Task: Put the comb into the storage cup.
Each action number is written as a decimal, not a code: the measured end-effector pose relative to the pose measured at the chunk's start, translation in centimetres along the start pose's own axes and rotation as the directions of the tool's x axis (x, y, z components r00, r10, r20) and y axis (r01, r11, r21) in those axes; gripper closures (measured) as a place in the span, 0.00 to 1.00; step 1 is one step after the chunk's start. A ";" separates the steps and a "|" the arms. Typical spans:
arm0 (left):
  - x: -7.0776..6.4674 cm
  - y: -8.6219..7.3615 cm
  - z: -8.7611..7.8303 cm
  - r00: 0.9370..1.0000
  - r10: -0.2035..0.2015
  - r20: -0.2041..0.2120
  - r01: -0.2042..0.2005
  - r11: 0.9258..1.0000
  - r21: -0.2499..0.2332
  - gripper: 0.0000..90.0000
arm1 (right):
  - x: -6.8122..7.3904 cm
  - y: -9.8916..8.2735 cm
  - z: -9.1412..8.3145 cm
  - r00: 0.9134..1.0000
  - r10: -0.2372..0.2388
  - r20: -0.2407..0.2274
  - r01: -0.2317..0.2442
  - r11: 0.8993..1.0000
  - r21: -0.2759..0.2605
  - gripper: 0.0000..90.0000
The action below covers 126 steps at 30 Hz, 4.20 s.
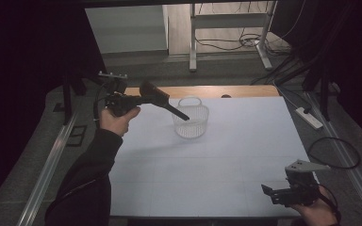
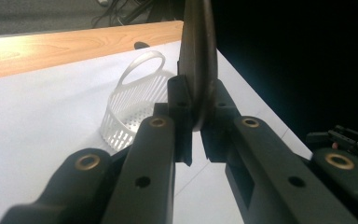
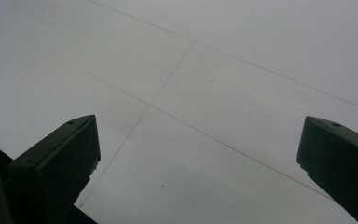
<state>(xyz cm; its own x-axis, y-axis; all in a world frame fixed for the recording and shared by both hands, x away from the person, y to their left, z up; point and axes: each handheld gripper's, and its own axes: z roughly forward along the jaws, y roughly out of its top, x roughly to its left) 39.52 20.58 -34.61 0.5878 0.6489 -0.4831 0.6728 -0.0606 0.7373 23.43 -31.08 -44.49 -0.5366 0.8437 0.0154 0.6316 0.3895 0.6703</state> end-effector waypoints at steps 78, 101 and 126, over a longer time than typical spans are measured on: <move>1.1 -0.8 9.7 0.999 -0.015 -0.037 0.018 0.997 0.069 0.92 | -0.2 -0.1 -0.2 1.000 0.013 -0.011 -0.013 1.000 -0.013 0.00; 2.7 -2.5 11.8 0.997 -0.070 -0.028 0.072 0.994 0.079 0.92 | -0.2 -0.1 -0.1 1.000 0.008 -0.016 -0.008 1.000 -0.005 0.00; 4.1 -3.5 12.2 0.992 -0.072 -0.102 0.079 0.995 0.065 0.87 | -0.1 -0.1 0.0 1.000 0.001 -0.019 -0.001 1.000 0.006 0.00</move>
<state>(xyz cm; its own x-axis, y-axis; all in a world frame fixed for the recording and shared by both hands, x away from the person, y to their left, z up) 45.08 14.22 -44.90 0.4888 0.7254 -0.4846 0.7451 -0.0582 0.6644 23.47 -31.21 -44.58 -0.5467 0.8368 0.0301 0.6352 0.3910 0.6661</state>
